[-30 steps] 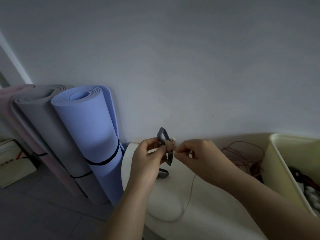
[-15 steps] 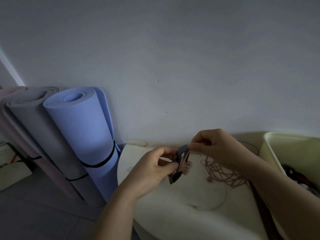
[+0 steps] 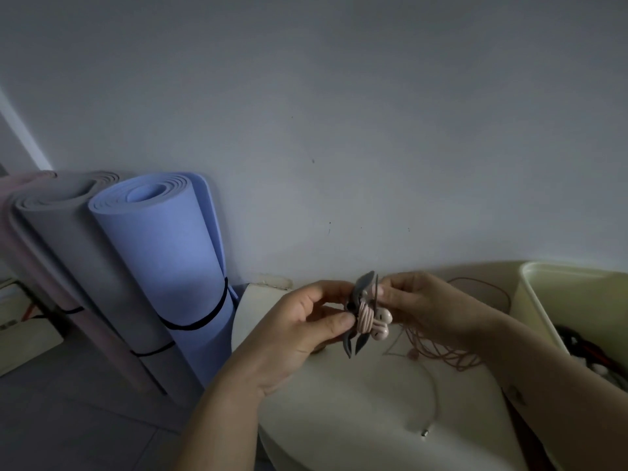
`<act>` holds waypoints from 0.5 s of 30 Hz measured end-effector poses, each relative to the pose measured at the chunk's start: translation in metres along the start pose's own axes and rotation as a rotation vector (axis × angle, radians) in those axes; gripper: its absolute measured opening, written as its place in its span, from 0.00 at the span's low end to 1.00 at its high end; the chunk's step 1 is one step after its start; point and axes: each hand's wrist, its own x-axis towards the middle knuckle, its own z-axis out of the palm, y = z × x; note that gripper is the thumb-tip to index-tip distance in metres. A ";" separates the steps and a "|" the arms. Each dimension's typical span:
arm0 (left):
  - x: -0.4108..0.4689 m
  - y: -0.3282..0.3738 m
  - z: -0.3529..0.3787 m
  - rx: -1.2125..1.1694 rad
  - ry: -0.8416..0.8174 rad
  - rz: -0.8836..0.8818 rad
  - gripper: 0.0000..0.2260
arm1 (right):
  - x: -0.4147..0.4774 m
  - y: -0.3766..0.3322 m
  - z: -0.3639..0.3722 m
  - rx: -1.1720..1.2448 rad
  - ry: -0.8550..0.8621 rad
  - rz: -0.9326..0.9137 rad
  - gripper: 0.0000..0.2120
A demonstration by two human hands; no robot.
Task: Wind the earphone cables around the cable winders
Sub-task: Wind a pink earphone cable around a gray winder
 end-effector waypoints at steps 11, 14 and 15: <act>0.011 0.000 0.009 -0.531 0.283 0.068 0.13 | 0.010 -0.004 0.047 0.042 0.202 0.075 0.16; 0.013 -0.003 0.007 -0.605 0.432 0.040 0.11 | 0.007 -0.007 0.049 -0.357 0.189 0.009 0.11; 0.014 -0.004 0.006 -0.619 0.482 0.037 0.11 | 0.005 -0.007 0.049 -0.429 0.173 -0.027 0.10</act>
